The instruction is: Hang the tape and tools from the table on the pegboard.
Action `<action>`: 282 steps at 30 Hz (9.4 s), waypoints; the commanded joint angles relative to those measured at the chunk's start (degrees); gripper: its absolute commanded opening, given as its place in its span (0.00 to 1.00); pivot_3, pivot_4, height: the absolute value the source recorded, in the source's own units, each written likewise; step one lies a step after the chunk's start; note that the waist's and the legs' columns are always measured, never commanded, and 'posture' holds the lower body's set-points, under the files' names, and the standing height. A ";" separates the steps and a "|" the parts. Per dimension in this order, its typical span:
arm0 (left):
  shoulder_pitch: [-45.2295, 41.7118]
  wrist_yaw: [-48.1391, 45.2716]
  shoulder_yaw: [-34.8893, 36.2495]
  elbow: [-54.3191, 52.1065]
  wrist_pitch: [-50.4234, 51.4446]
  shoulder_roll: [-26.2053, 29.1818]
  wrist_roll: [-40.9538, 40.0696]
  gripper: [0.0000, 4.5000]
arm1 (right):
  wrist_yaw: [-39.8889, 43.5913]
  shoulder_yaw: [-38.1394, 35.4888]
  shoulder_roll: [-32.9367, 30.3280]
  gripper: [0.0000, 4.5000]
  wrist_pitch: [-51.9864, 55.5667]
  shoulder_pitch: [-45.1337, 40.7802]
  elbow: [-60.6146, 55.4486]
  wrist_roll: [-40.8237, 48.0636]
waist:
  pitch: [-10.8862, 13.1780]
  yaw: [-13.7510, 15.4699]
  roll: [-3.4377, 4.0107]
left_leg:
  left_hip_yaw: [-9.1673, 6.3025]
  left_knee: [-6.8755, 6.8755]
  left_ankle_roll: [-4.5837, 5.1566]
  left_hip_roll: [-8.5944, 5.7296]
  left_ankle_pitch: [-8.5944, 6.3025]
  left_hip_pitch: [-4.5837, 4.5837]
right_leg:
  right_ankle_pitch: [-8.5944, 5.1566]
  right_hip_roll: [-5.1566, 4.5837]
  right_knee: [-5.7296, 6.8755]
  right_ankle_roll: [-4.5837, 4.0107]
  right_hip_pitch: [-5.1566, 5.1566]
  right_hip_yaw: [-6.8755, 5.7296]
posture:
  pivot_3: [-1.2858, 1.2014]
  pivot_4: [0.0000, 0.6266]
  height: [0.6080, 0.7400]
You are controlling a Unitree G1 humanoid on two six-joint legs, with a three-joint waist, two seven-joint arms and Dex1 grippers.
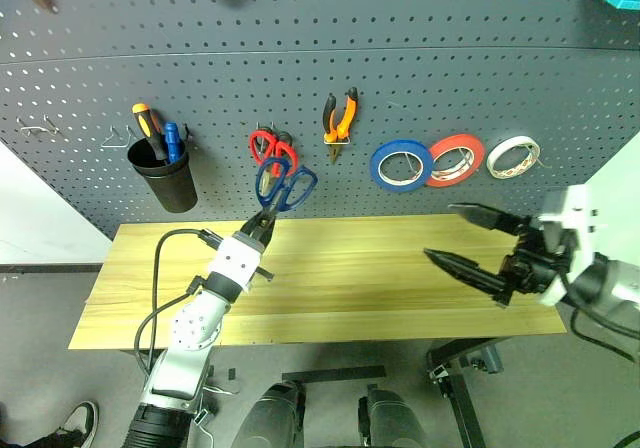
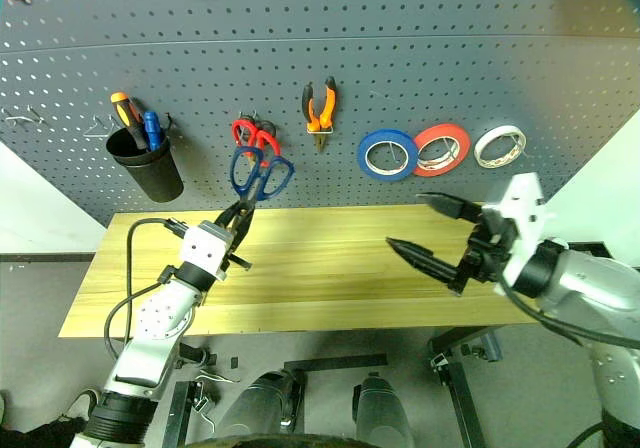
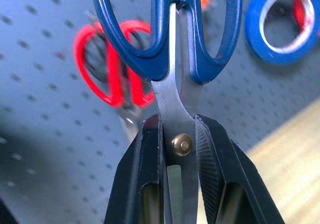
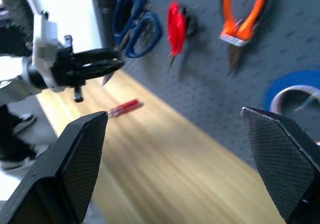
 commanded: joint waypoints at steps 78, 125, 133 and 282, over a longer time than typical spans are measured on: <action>-20.03 -2.51 6.12 30.30 -5.69 -0.84 -6.40 0.13 | -4.30 -0.90 -5.12 1.00 -2.97 0.44 0.06 5.50 | -0.87 -0.22 0.04 | 0.06 0.34 0.02 -0.02 0.01 0.06 | 0.09 0.03 0.21 0.09 0.10 0.06 | 0.50 0.15 1.00; -9.79 -2.47 11.99 36.55 11.08 2.72 -10.58 1.00 | -12.26 30.81 8.74 1.00 -4.20 -2.66 -0.39 -6.06 | -1.15 -0.09 0.03 | 0.00 0.64 0.14 -0.01 -0.09 0.11 | 0.11 0.01 0.16 0.12 0.07 0.11 | 0.51 0.18 1.00; -17.35 -2.56 12.74 52.55 8.25 1.99 -10.78 1.00 | -12.75 32.60 11.89 1.00 -4.42 -4.36 2.36 -7.95 | -1.15 -0.22 0.03 | 0.02 0.51 0.17 -0.06 -0.10 0.09 | 0.12 -0.02 0.16 0.13 -0.05 0.10 | 0.51 0.19 1.00; -10.96 -22.47 -4.13 -13.24 76.19 10.35 -20.43 0.18 | -7.39 21.43 1.16 1.00 -2.45 2.21 0.18 -3.66 | 0.06 -0.13 -0.21 | 0.05 -0.06 0.18 -0.04 -0.14 -0.13 | 0.09 -0.13 -0.27 0.11 -0.16 0.21 | 0.51 0.20 1.00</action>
